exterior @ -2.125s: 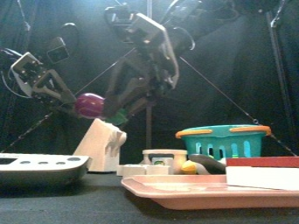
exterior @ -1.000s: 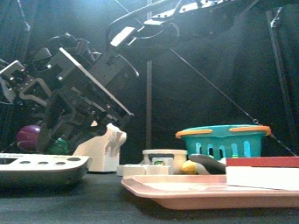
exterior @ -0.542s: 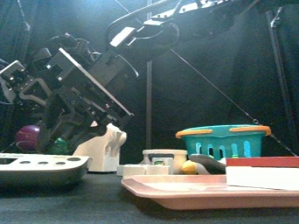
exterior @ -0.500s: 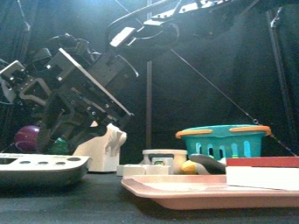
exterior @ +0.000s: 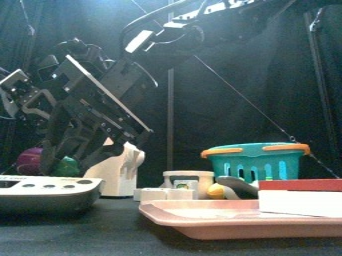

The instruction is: Place eggplant on stove

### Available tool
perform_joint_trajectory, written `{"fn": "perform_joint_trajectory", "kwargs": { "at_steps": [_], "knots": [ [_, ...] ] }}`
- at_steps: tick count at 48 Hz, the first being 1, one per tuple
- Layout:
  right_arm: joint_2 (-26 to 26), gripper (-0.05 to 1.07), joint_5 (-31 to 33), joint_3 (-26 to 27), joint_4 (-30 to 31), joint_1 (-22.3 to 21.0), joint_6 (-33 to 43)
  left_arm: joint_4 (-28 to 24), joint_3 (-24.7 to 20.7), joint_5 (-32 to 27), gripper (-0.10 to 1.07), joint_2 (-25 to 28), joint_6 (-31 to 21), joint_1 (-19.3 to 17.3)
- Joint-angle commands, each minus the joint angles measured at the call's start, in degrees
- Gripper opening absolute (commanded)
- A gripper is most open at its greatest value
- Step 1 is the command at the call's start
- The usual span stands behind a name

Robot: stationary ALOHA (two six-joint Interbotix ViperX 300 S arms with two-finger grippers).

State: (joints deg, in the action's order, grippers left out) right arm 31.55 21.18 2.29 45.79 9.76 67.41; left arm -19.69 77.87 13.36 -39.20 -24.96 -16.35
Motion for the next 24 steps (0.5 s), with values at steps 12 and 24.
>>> {"fn": "perform_joint_trajectory", "kwargs": {
  "at_steps": [12, 24],
  "knots": [
    [-3.8, 0.81, 1.0, 2.5, 0.4, 0.0, 0.0, 0.0, -0.7, 0.4, 0.94, 0.1, 0.1, 0.3],
    [-4.1, 0.81, 3.1, 2.5, 0.5, 0.0, -0.1, 0.0, -0.7, 0.5, 0.94, 0.1, 0.1, 0.4]
  ]
}}
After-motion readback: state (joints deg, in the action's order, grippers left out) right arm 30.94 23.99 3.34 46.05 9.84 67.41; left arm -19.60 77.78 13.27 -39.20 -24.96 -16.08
